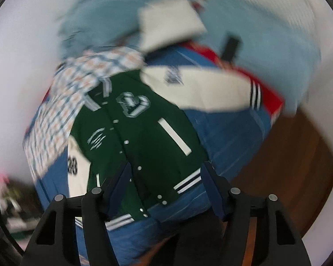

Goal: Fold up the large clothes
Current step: 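Grasp the striped cuff of the cream sleeve with the right gripper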

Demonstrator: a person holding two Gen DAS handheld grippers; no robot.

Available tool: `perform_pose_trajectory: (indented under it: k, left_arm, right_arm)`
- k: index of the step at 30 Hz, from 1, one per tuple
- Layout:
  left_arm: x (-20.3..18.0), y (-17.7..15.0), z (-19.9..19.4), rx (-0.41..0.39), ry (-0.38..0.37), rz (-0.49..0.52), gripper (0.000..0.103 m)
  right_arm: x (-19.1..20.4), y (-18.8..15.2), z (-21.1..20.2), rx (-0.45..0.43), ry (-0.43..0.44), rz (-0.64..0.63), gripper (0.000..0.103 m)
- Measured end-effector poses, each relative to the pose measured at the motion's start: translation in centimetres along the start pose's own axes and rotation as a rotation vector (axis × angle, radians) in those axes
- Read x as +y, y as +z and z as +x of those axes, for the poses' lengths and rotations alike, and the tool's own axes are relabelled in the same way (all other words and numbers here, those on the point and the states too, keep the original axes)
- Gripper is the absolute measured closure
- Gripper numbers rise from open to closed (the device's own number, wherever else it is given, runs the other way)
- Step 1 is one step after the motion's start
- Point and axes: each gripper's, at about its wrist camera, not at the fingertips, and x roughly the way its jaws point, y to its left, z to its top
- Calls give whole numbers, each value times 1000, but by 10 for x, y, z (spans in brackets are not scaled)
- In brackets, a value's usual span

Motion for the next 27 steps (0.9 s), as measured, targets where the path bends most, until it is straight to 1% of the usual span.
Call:
perform_pose_trajectory:
  k: [2, 3, 4, 5, 6, 7, 9, 11, 12, 14, 15, 16, 17, 19, 20, 21, 22, 23, 24, 26, 27]
  left_arm:
    - [-15, -3, 30, 37, 31, -3, 0]
    - [-28, -5, 54, 65, 52, -4, 0]
    - [-37, -7, 70, 88, 69, -4, 0]
    - [-46, -9, 86, 112, 85, -5, 0]
    - [-59, -11, 110, 143, 100, -9, 0]
    - [-67, -13, 124, 162, 111, -9, 0]
    - [-87, -17, 161, 200, 140, -1, 0]
    - [-102, -19, 186, 226, 157, 13, 0]
    - [-112, -21, 202, 240, 166, 21, 0]
    - [-127, -22, 225, 254, 178, 36, 0]
    - [-134, -20, 235, 262, 182, 42, 0]
    - [-142, -20, 244, 268, 187, 48, 0]
    - [-149, -20, 252, 272, 186, 53, 0]
    - [-165, -17, 264, 283, 195, 66, 0]
    - [-173, -16, 269, 283, 191, 75, 0]
    - [-180, -14, 272, 283, 186, 82, 0]
    - [-189, -11, 276, 282, 175, 90, 0]
    - [-198, -8, 279, 279, 164, 98, 0]
    - [-206, -6, 281, 273, 152, 108, 0]
    - [-223, -1, 284, 253, 129, 128, 0]
    - [-230, 1, 285, 241, 117, 137, 0]
  right_arm:
    - [-46, 13, 49, 24, 13, 128, 36]
    - [-73, 21, 80, 38, 16, 204, 36]
    - [-93, 28, 100, 42, 29, 254, 36]
    - [-119, 36, 127, 42, 52, 320, 36]
    - [-135, 41, 147, 41, 64, 364, 36]
    - [-157, 49, 174, 37, 72, 421, 36]
    - [-197, 65, 221, 12, 92, 519, 36]
    - [-220, 80, 256, -3, 105, 601, 36]
    - [-235, 89, 275, -21, 128, 649, 36]
    - [-259, 107, 307, -53, 145, 719, 36]
    - [-269, 118, 323, -79, 157, 738, 36]
    - [-273, 128, 332, -83, 156, 745, 36]
    - [-277, 139, 342, -92, 151, 748, 34]
    - [-278, 157, 352, -107, 122, 744, 34]
    - [-277, 164, 353, -124, 96, 743, 41]
    - [-275, 168, 351, -135, 77, 752, 64]
    - [-273, 174, 347, -150, 65, 764, 79]
    - [-271, 179, 341, -172, 106, 768, 91]
    - [-266, 194, 332, -197, 115, 751, 91]
    - [-255, 219, 312, -256, 103, 686, 92]
    - [-246, 241, 299, -304, 84, 635, 92]
